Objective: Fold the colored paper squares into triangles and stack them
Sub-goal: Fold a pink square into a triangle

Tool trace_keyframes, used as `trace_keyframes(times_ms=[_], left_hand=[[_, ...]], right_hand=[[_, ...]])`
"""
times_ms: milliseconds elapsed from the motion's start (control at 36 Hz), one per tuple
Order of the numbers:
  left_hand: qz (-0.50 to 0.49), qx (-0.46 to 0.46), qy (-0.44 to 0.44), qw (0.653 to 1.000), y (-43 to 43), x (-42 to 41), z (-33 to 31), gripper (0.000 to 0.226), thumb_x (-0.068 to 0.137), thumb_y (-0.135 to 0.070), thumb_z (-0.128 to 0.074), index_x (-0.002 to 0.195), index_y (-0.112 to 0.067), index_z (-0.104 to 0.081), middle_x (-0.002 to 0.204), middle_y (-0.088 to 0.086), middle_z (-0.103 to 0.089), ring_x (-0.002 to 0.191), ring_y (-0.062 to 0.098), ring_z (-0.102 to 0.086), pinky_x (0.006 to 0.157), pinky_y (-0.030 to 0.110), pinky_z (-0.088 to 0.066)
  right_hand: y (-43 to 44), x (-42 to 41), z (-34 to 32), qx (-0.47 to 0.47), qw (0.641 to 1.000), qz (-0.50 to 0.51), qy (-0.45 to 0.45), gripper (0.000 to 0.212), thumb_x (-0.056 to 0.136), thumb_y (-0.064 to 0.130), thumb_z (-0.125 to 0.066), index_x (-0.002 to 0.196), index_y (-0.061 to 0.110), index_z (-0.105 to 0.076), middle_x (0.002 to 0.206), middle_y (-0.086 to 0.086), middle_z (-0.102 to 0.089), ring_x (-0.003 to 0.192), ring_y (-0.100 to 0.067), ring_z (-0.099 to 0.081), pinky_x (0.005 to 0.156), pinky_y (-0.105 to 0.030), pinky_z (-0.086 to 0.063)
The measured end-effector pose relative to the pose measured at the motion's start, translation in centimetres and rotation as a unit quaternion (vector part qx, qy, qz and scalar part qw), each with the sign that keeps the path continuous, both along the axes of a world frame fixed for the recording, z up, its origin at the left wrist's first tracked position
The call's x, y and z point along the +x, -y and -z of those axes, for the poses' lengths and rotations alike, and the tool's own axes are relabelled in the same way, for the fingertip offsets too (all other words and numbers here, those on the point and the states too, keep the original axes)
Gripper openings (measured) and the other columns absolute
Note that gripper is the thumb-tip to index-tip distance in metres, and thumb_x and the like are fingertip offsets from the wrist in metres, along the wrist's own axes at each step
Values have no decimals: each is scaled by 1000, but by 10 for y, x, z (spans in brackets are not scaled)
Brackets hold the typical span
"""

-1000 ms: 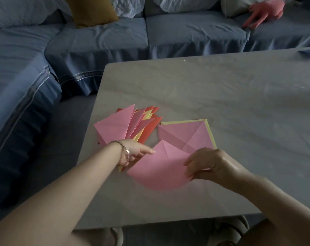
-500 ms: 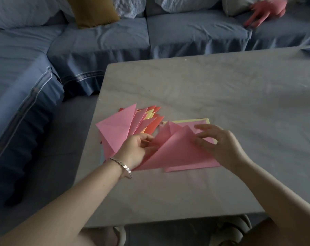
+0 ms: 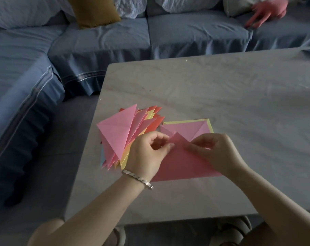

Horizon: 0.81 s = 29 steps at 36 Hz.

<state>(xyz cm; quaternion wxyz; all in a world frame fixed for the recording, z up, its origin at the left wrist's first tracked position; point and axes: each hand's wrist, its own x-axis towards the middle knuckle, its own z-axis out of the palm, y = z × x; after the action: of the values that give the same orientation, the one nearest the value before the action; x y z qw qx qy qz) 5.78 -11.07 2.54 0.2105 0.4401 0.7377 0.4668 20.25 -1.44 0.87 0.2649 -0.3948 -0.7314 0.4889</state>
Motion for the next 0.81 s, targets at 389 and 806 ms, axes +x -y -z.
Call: trace_keyframes(times_ms=[389, 806], left_hand=[[-23, 81, -44, 995, 2, 8, -4, 21, 72, -7, -75, 90, -18, -74, 73, -27, -62, 73, -3, -64, 72, 9, -49], [2, 72, 8, 997, 7, 9, -11, 31, 73, -4, -74, 85, -31, -68, 71, -31, -61, 70, -11, -62, 69, 3, -44]], right_hand=[[10, 0, -10, 18, 997, 18, -75, 29, 72, 3, -74, 68, 31, -66, 57, 23, -63, 56, 8, -57, 59, -3, -40], [18, -2, -23, 22, 993, 19, -112, 30, 72, 2, -73, 70, 31, -68, 59, 28, -64, 59, 12, -58, 59, -2, -40]])
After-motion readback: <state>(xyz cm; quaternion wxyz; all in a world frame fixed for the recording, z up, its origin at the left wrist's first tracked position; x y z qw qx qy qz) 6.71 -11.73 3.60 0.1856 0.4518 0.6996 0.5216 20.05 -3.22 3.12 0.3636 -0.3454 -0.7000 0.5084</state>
